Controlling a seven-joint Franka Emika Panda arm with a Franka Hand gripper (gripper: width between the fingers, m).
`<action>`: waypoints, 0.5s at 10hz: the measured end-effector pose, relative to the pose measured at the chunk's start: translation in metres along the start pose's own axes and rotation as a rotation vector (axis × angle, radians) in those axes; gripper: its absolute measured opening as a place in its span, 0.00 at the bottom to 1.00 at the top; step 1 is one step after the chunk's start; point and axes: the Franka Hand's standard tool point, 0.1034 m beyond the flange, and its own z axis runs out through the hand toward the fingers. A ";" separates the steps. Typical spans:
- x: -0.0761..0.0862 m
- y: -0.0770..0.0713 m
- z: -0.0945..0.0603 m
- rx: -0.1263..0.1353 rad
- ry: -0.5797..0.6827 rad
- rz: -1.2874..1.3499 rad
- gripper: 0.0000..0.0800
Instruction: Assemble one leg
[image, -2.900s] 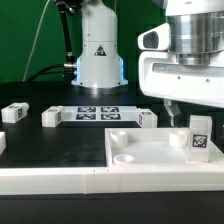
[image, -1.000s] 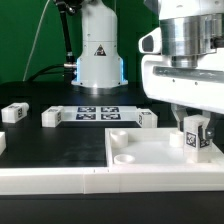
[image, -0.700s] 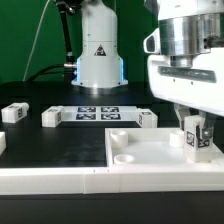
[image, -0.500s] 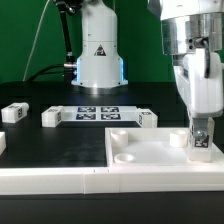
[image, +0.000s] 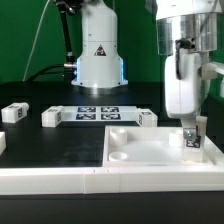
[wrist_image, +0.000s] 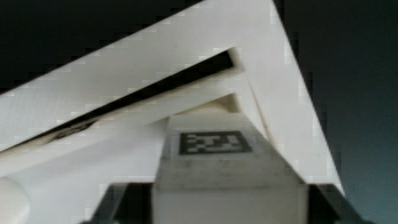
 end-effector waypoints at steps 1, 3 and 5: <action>0.000 0.000 0.000 0.000 0.000 -0.017 0.45; 0.001 -0.001 0.000 -0.002 0.000 -0.107 0.77; 0.002 -0.002 -0.001 -0.004 0.000 -0.319 0.80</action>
Offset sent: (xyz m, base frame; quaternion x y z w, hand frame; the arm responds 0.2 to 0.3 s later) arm 0.0030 0.0022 0.0018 -0.0258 -0.0158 -0.1274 0.9914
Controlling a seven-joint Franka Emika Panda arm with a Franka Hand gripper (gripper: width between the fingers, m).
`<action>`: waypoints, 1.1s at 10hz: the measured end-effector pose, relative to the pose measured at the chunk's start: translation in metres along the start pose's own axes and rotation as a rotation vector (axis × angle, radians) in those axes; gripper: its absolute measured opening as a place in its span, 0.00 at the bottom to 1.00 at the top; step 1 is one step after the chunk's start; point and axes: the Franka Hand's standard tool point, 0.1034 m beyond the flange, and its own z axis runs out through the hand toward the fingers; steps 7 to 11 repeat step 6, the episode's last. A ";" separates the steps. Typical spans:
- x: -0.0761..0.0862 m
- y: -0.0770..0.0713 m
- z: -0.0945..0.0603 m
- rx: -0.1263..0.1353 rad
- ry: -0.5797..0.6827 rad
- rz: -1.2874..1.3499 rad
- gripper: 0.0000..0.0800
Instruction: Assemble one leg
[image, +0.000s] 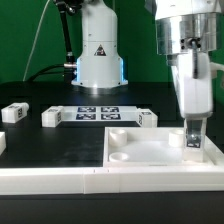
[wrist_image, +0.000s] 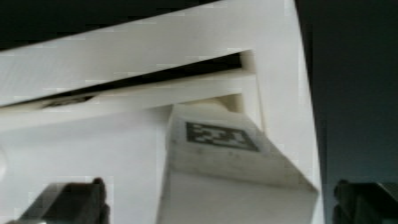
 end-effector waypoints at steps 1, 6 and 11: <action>-0.001 0.001 0.000 -0.009 -0.002 -0.067 0.81; -0.002 0.001 0.000 -0.008 -0.004 -0.128 0.81; -0.002 0.001 0.000 -0.008 -0.004 -0.128 0.81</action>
Offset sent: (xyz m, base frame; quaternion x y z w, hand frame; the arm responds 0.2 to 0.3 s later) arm 0.0000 0.0000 0.0000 0.0000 0.0000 0.0000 1.0000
